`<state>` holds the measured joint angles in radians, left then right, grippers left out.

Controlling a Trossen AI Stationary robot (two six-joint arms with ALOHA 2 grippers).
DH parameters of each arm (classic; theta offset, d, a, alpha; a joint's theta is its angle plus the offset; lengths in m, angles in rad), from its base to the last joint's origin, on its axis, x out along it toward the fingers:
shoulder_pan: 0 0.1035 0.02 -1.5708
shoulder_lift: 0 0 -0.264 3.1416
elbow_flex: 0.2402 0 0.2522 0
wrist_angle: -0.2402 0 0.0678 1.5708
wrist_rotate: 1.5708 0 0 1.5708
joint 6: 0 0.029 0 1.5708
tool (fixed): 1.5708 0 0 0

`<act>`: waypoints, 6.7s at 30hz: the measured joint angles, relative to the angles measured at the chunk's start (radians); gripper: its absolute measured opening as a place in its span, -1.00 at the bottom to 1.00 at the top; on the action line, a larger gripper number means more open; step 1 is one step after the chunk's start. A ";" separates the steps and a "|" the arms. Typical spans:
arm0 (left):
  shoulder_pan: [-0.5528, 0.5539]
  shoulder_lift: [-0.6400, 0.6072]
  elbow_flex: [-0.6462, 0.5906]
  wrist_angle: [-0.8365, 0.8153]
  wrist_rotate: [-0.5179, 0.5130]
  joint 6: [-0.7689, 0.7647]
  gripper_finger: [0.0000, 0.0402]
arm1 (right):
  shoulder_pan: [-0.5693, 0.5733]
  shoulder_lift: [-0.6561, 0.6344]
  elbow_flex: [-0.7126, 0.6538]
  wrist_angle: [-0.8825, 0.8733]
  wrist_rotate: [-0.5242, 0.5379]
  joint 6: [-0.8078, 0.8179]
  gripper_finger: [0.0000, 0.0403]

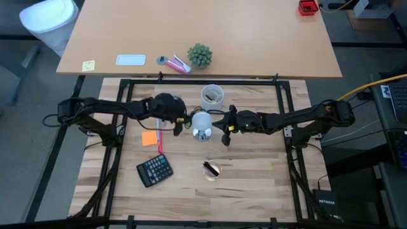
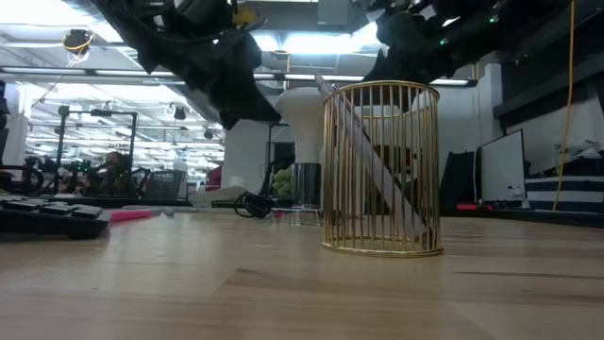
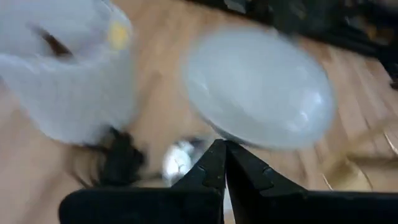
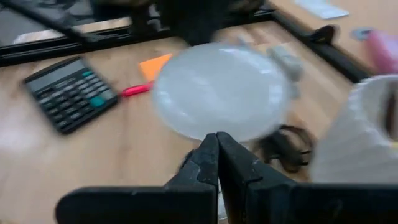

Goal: Screw lightbulb
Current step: Remove the lightbulb from the lamp

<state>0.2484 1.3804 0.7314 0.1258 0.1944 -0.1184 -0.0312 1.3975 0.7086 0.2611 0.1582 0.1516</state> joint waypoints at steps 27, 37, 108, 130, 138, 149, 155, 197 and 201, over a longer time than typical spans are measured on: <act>-0.247 -0.055 -0.001 0.183 -0.429 0.181 -0.99 | 0.000 -0.034 0.000 -0.028 -0.258 -0.052 -0.97; -0.162 -0.039 0.000 0.160 -0.584 0.118 -0.99 | 0.032 0.000 0.000 0.078 -0.167 -0.081 -0.97; -0.200 -0.034 -0.001 0.096 -0.703 -0.006 -0.99 | 0.089 0.040 0.000 0.095 0.074 -0.006 -0.97; -0.323 -0.028 0.000 0.076 -0.650 -0.093 -0.99 | 0.041 0.040 -0.001 0.101 0.249 0.000 -0.97; -0.367 -0.026 -0.001 0.104 -0.656 -0.097 -0.99 | -0.018 0.040 -0.001 0.120 0.241 -0.002 -0.97; -0.369 -0.027 -0.001 0.268 -0.888 -0.011 -0.99 | 0.015 -0.016 -0.001 0.129 0.200 -0.079 -0.97; -0.313 -0.027 -0.001 0.258 -0.889 0.011 -0.99 | 0.110 -0.060 0.000 0.146 0.031 -0.072 -0.97; -0.376 0.052 0.000 0.263 -0.745 -0.103 -0.99 | 0.100 0.073 0.000 0.124 0.307 -0.044 -0.97; -0.377 0.050 -0.002 0.361 -0.761 -0.017 -0.99 | 0.102 0.067 0.000 0.123 0.306 -0.068 -0.97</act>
<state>-0.1284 1.4299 0.7292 0.4864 -0.5670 -0.1356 0.0708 1.4641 0.7086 0.3844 0.4641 0.0835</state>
